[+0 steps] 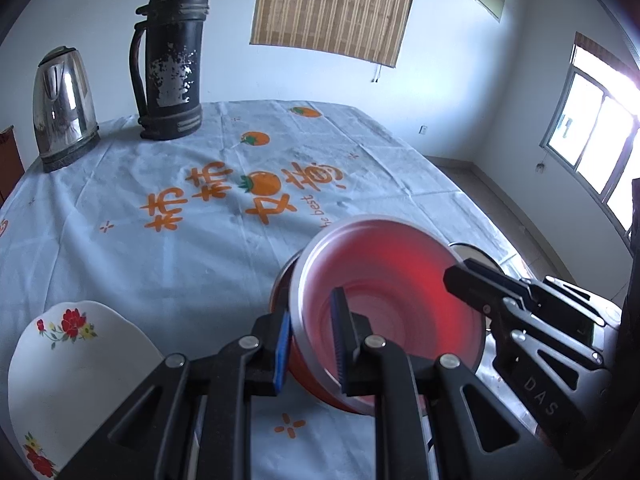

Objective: Organize plates and bowls
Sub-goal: 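Lower the pink plastic bowl into the dark red bowl with both tools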

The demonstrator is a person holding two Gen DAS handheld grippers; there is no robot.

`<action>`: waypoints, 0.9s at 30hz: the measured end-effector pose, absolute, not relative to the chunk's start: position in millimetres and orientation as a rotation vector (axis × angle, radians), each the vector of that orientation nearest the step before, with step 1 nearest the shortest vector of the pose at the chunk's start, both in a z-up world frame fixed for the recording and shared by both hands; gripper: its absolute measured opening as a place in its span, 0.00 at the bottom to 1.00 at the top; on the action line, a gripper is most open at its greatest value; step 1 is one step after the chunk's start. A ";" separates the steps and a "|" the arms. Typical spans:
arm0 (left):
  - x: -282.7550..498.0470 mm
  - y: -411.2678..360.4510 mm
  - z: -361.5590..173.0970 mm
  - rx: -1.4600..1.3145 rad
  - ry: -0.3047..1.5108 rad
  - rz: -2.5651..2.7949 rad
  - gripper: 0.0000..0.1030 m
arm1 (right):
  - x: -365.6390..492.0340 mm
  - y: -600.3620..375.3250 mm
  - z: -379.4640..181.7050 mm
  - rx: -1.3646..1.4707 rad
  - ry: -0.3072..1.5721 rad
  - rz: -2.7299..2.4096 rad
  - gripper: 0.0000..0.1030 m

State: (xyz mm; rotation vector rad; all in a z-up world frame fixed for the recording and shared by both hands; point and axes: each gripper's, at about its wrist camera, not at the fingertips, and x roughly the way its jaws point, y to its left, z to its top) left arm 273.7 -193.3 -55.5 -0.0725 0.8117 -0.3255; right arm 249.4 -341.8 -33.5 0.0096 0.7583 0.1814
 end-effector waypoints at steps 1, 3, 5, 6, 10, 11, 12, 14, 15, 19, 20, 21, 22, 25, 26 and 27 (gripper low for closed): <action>273.8 -193.5 -55.8 -0.072 0.812 -0.325 0.15 | 249.3 -341.5 -33.8 0.008 0.759 0.181 0.11; 274.7 -193.4 -56.3 -0.071 0.816 -0.324 0.15 | 249.6 -341.8 -34.2 0.009 0.760 0.182 0.11; 274.9 -193.2 -57.4 -0.070 0.821 -0.322 0.15 | 250.1 -341.1 -35.7 0.006 0.765 0.183 0.11; 275.3 -193.0 -57.6 -0.071 0.822 -0.322 0.15 | 250.5 -340.6 -36.6 0.005 0.767 0.183 0.11; 276.4 -193.6 -59.1 -0.069 0.825 -0.324 0.15 | 251.4 -340.5 -39.6 0.007 0.772 0.183 0.11; 276.4 -193.9 -59.1 -0.068 0.826 -0.324 0.15 | 251.5 -340.9 -40.7 0.008 0.775 0.182 0.11; 276.4 -194.0 -59.6 -0.068 0.827 -0.325 0.15 | 251.7 -341.0 -41.2 0.009 0.776 0.182 0.11; 277.0 -194.8 -60.8 -0.066 0.828 -0.328 0.15 | 251.9 -341.6 -43.2 0.010 0.780 0.180 0.11; 277.0 -194.7 -61.2 -0.066 0.828 -0.328 0.15 | 252.1 -341.6 -43.9 0.009 0.781 0.178 0.11; 278.2 -193.5 -61.9 -0.066 0.829 -0.326 0.15 | 253.7 -339.3 -44.8 0.005 0.784 0.176 0.11; 278.7 -193.2 -62.2 -0.068 0.830 -0.326 0.15 | 253.8 -339.4 -44.9 0.006 0.785 0.177 0.11; 279.0 -192.7 -62.4 -0.071 0.830 -0.329 0.15 | 253.8 -339.4 -45.0 0.006 0.785 0.177 0.11; 279.3 -192.7 -62.5 -0.070 0.830 -0.330 0.15 | 254.2 -338.7 -45.4 0.003 0.786 0.174 0.11; 279.2 -192.9 -62.6 -0.068 0.830 -0.329 0.15 | 255.6 -337.7 -47.8 0.004 0.792 0.172 0.11; 279.1 -193.1 -62.5 -0.064 0.828 -0.331 0.15 | 255.5 -337.5 -48.5 0.003 0.793 0.171 0.11; 278.9 -193.7 -62.6 -0.061 0.824 -0.333 0.15 | 255.6 -337.4 -48.8 0.001 0.794 0.169 0.11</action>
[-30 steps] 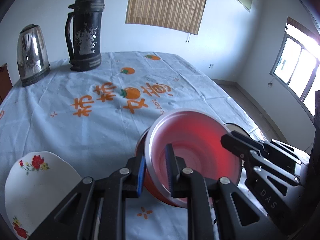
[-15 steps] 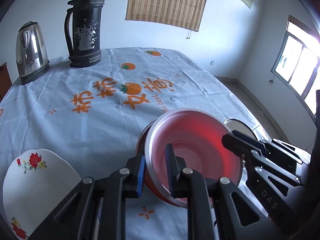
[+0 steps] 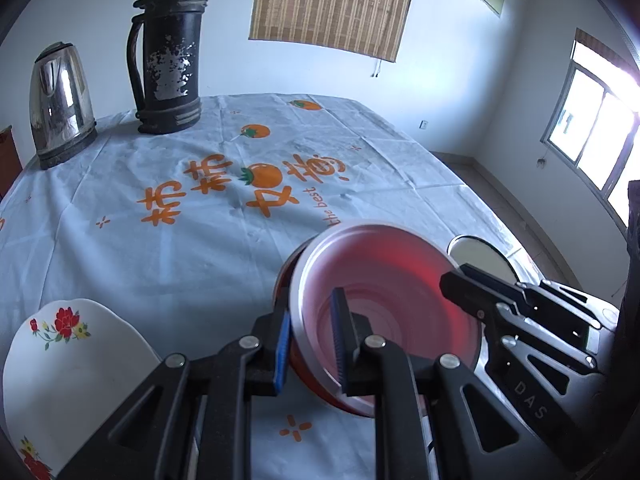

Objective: Organize plates and bowls
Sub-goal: 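Lower the pink plastic bowl into the dark red bowl with both tools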

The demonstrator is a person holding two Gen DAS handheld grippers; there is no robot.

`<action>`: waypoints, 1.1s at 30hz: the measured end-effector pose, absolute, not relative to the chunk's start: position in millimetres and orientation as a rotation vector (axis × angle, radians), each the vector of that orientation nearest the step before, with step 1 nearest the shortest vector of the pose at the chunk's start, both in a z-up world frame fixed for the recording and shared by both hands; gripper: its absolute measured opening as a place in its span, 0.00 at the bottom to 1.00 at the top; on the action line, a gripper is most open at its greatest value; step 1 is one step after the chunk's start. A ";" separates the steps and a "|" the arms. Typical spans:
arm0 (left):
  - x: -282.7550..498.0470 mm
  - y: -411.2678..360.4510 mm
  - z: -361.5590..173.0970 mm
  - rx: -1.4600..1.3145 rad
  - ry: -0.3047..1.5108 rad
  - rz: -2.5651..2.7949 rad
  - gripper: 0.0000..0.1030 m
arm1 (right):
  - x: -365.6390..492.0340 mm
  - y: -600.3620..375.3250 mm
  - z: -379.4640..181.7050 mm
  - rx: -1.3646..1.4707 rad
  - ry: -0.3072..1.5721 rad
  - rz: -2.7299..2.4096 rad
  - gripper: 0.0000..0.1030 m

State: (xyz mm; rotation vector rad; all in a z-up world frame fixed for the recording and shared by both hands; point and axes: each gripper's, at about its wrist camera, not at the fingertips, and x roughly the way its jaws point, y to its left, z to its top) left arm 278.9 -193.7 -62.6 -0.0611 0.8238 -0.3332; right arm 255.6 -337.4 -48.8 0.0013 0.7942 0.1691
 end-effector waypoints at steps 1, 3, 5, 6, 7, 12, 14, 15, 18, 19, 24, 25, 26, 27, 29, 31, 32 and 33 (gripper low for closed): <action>279.3 -194.5 -63.3 -0.058 0.822 -0.335 0.15 | 256.0 -337.4 -49.1 0.001 0.795 0.166 0.11; 280.7 -195.5 -65.6 -0.058 0.828 -0.337 0.15 | 257.4 -337.6 -49.9 0.003 0.796 0.163 0.11; 282.1 -196.1 -67.1 -0.058 0.825 -0.342 0.15 | 256.8 -338.3 -50.8 0.003 0.796 0.159 0.11; 282.4 -196.5 -67.2 -0.055 0.823 -0.341 0.15 | 256.8 -338.6 -51.1 0.002 0.795 0.157 0.11; 282.6 -196.5 -67.3 -0.056 0.822 -0.341 0.15 | 256.7 -339.0 -51.4 0.003 0.795 0.157 0.11; 281.9 -197.3 -67.9 -0.044 0.811 -0.342 0.15 | 256.6 -339.1 -52.8 0.006 0.795 0.158 0.11; 281.1 -197.9 -67.7 -0.039 0.807 -0.341 0.15 | 256.3 -338.8 -52.9 0.004 0.795 0.156 0.11; 280.8 -198.1 -67.7 -0.036 0.806 -0.341 0.15 | 256.1 -339.1 -52.1 0.004 0.794 0.157 0.11; 280.5 -198.7 -67.5 -0.028 0.803 -0.340 0.15 | 255.9 -338.8 -52.6 -0.003 0.794 0.155 0.11; 280.6 -198.6 -67.6 -0.028 0.802 -0.340 0.15 | 255.7 -339.2 -52.0 -0.002 0.793 0.155 0.11; 280.3 -198.2 -67.4 -0.025 0.800 -0.339 0.15 | 255.5 -338.7 -52.6 -0.005 0.793 0.154 0.11; 280.4 -197.9 -67.4 -0.026 0.800 -0.339 0.15 | 255.6 -339.3 -52.2 -0.005 0.793 0.154 0.11; 280.3 -198.1 -67.5 -0.029 0.801 -0.339 0.15 | 255.7 -339.3 -52.2 -0.003 0.794 0.155 0.11; 280.3 -197.8 -67.5 -0.032 0.802 -0.340 0.15 | 255.7 -339.3 -52.5 -0.003 0.795 0.155 0.11; 281.2 -197.3 -66.9 -0.034 0.803 -0.341 0.15 | 255.4 -339.0 -52.4 -0.008 0.793 0.152 0.11; 281.0 -197.4 -66.9 -0.033 0.802 -0.341 0.15 | 254.9 -339.0 -51.8 -0.008 0.793 0.152 0.11; 280.9 -197.3 -66.8 -0.033 0.801 -0.340 0.15 | 254.8 -338.8 -51.8 -0.007 0.793 0.152 0.11; 280.9 -196.9 -66.5 -0.033 0.800 -0.339 0.15 | 254.8 -338.7 -51.9 -0.009 0.793 0.152 0.11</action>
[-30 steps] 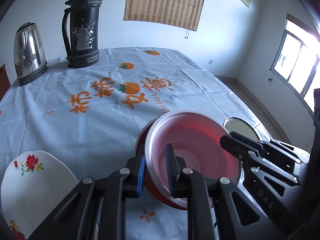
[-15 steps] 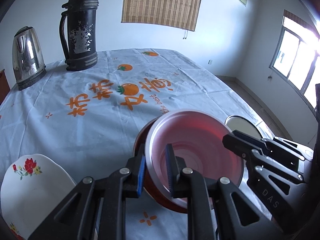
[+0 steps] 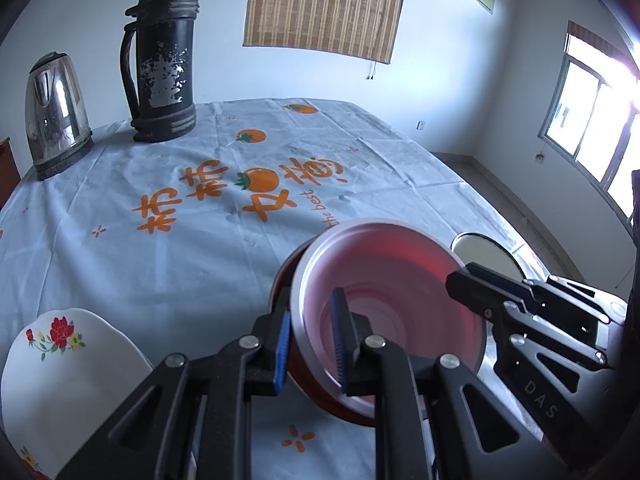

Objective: Organize plates and bowls
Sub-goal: 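Lower the pink plastic bowl into the dark red bowl with both tools, then open both tools to release the pink plastic bowl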

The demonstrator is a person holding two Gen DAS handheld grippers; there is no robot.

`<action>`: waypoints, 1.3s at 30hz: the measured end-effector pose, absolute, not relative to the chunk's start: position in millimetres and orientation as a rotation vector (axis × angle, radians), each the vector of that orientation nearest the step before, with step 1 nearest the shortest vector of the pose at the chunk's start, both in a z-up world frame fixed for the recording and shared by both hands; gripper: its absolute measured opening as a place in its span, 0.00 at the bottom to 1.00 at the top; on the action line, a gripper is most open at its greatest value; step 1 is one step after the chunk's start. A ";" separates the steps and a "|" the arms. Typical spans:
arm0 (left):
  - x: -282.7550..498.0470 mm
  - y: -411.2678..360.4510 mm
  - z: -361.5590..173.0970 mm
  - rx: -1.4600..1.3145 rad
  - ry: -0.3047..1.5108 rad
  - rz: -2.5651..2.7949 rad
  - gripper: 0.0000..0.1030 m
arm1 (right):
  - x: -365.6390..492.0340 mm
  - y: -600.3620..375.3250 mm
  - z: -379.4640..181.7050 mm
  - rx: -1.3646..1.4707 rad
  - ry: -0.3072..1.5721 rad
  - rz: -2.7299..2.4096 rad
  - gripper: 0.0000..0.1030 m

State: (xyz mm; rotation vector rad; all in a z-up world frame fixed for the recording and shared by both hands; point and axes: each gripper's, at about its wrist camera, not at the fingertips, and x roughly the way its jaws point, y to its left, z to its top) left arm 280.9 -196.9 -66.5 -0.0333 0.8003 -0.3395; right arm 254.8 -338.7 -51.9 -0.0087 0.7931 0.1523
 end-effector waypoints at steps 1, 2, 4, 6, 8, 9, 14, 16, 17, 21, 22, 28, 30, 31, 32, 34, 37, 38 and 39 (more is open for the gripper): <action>280.8 -196.8 -66.3 -0.033 0.799 -0.339 0.15 | 254.8 -338.6 -52.0 -0.011 0.793 0.152 0.11; 281.0 -196.4 -66.3 -0.034 0.799 -0.339 0.15 | 254.7 -338.4 -52.0 -0.014 0.793 0.151 0.11; 281.2 -196.3 -66.0 -0.034 0.800 -0.340 0.15 | 254.8 -338.1 -51.7 -0.011 0.793 0.151 0.11; 280.8 -196.6 -66.0 -0.033 0.799 -0.339 0.15 | 254.5 -337.6 -51.5 -0.008 0.792 0.152 0.11; 280.9 -196.4 -65.7 -0.032 0.799 -0.338 0.15 | 254.5 -337.7 -51.7 -0.011 0.792 0.151 0.11; 281.1 -196.5 -65.6 -0.031 0.798 -0.337 0.15 | 254.6 -337.0 -51.7 -0.016 0.791 0.151 0.11; 280.4 -197.3 -64.6 -0.022 0.794 -0.335 0.15 | 254.7 -336.4 -50.7 -0.010 0.791 0.151 0.11; 280.4 -197.1 -64.4 -0.024 0.793 -0.334 0.16 | 254.8 -335.5 -50.5 -0.003 0.787 0.151 0.11; 279.7 -196.5 -63.9 -0.026 0.786 -0.331 0.16 | 254.6 -335.9 -50.4 -0.003 0.786 0.151 0.11; 279.1 -195.3 -61.5 -0.036 0.774 -0.336 0.22 | 254.3 -333.6 -50.4 0.003 0.783 0.162 0.11; 278.8 -195.6 -61.4 -0.035 0.773 -0.336 0.23 | 254.3 -334.4 -50.8 0.006 0.782 0.163 0.12; 278.0 -197.3 -61.9 -0.026 0.775 -0.349 0.28 | 253.4 -334.6 -51.6 0.006 0.775 0.166 0.14; 277.3 -198.5 -61.6 -0.020 0.774 -0.356 0.31 | 253.6 -334.6 -51.5 0.008 0.778 0.169 0.14; 276.8 -199.1 -61.6 -0.019 0.774 -0.360 0.35 | 253.4 -335.7 -51.5 0.008 0.779 0.169 0.14; 276.2 -200.2 -61.4 -0.015 0.772 -0.367 0.38 | 253.7 -335.8 -51.4 0.007 0.780 0.168 0.14; 274.5 -202.5 -60.6 -0.001 0.763 -0.372 0.44 | 253.9 -335.0 -51.4 -0.003 0.780 0.159 0.14; 272.6 -204.9 -59.8 0.021 0.751 -0.364 0.52 | 255.7 -336.2 -53.4 -0.010 0.793 0.142 0.21; 272.8 -204.5 -60.1 0.022 0.750 -0.363 0.52 | 256.3 -337.4 -55.0 -0.008 0.798 0.137 0.23; 273.2 -204.0 -60.2 0.020 0.750 -0.364 0.52 | 257.0 -337.7 -56.0 -0.006 0.800 0.136 0.24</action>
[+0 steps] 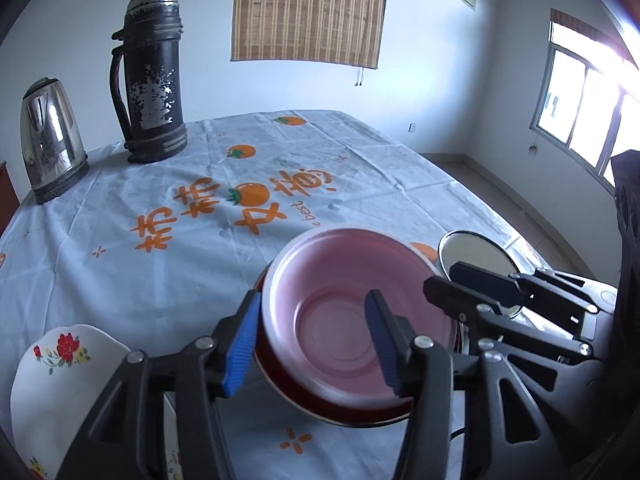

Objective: Organize plates and bowls
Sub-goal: 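Open both tools to release the pink plastic bowl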

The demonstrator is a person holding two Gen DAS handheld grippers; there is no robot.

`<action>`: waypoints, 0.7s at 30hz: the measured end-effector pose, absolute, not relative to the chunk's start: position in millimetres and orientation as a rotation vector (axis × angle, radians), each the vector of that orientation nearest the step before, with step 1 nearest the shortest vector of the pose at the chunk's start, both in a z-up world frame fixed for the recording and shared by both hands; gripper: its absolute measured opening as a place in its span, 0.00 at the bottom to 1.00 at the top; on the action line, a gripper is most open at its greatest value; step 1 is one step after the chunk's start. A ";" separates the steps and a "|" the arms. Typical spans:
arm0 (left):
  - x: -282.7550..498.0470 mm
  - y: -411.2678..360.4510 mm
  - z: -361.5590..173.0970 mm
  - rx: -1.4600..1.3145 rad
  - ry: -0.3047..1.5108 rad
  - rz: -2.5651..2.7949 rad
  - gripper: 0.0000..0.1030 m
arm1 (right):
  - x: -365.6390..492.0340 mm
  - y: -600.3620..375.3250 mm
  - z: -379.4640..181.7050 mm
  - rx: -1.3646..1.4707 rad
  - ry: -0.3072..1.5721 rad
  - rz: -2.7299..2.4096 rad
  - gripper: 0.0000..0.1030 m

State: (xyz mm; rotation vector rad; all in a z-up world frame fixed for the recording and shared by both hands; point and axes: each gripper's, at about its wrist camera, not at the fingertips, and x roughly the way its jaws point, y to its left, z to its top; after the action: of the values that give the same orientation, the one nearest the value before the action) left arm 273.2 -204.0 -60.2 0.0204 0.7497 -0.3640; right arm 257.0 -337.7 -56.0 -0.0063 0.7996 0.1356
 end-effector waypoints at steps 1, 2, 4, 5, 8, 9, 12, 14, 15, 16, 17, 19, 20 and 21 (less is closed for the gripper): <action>273.2 -203.6 -60.5 0.019 0.750 -0.365 0.52 | 257.2 -338.0 -56.9 -0.003 0.801 0.138 0.24; 273.4 -203.3 -60.8 0.019 0.750 -0.365 0.52 | 256.6 -338.3 -57.6 -0.002 0.801 0.139 0.25; 273.7 -203.4 -60.7 0.020 0.750 -0.364 0.52 | 256.0 -337.9 -58.4 -0.004 0.801 0.139 0.25; 274.1 -203.4 -61.1 0.022 0.750 -0.363 0.52 | 256.0 -338.0 -58.7 -0.003 0.801 0.140 0.25; 275.0 -203.0 -61.4 0.024 0.749 -0.362 0.52 | 256.0 -338.7 -59.5 0.001 0.801 0.143 0.25; 275.3 -202.9 -61.6 0.024 0.749 -0.362 0.52 | 256.0 -338.8 -59.5 0.002 0.801 0.143 0.25; 275.0 -203.4 -61.8 0.026 0.748 -0.361 0.52 | 255.6 -339.2 -59.4 0.002 0.801 0.142 0.26; 275.3 -203.0 -62.2 0.027 0.747 -0.361 0.52 | 255.0 -340.4 -59.7 0.004 0.800 0.141 0.28; 275.1 -203.2 -62.2 0.026 0.747 -0.361 0.52 | 254.7 -340.7 -59.6 0.004 0.799 0.139 0.29; 275.0 -203.4 -62.2 0.027 0.747 -0.361 0.52 | 254.3 -340.9 -59.4 0.003 0.798 0.136 0.31; 275.4 -203.4 -62.6 0.029 0.748 -0.360 0.52 | 253.5 -341.3 -59.3 0.003 0.797 0.134 0.32; 275.7 -202.9 -63.0 0.029 0.747 -0.360 0.52 | 252.8 -341.6 -59.3 0.003 0.795 0.132 0.33; 275.5 -203.1 -62.8 0.028 0.747 -0.360 0.52 | 252.7 -342.0 -59.1 0.003 0.796 0.132 0.33; 275.2 -203.2 -62.7 0.027 0.747 -0.361 0.52 | 252.7 -341.9 -59.2 0.003 0.796 0.132 0.33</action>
State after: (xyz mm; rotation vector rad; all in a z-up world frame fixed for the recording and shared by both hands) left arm 275.2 -203.2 -62.7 0.0272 0.7467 -0.3607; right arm 252.7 -341.9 -59.2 0.0030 0.7960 0.1318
